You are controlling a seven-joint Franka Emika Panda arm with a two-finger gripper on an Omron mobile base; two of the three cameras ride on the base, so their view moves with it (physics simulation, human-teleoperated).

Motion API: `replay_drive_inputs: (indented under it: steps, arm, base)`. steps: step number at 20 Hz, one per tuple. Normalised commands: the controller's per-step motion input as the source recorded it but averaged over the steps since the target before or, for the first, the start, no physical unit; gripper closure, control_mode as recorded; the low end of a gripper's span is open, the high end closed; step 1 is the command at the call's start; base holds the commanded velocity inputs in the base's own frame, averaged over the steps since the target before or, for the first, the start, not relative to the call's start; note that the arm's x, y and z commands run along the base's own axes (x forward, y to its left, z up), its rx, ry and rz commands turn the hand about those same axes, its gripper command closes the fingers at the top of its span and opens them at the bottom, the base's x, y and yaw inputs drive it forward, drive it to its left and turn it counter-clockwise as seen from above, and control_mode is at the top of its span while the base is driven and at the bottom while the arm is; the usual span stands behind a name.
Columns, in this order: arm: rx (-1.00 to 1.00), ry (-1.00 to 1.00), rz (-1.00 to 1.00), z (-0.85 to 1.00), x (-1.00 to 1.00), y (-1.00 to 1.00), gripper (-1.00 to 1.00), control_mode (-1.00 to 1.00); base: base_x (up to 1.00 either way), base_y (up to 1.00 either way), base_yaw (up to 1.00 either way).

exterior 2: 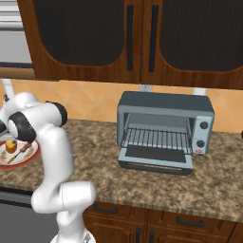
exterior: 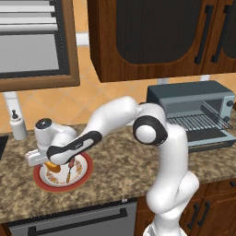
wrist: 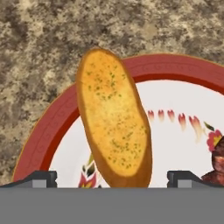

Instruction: Pick up the kebab skewer and baguette bread, and place them inside the toaster oven. Close the toaster oven door and start by setting the timer.

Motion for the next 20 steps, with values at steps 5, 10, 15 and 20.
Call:
replay_drive_inputs:
  steps: [5,10,15,20]
  arm:
    - [0.00,0.00,0.00,-0.01,0.00,-0.35,-1.00,-1.00]
    - [0.00,0.00,0.00,-0.05,0.10,-0.11,-1.00,-1.00]
    - [0.00,0.00,0.00,-0.14,0.04,0.14,-1.00,-1.00]
    - [0.00,0.00,0.00,0.00,0.00,0.27,-1.00,-1.00]
  base:
    - [0.00,0.00,0.00]
    - [0.00,0.00,0.00]
    - [0.00,0.00,0.00]
    - [0.00,0.00,0.00]
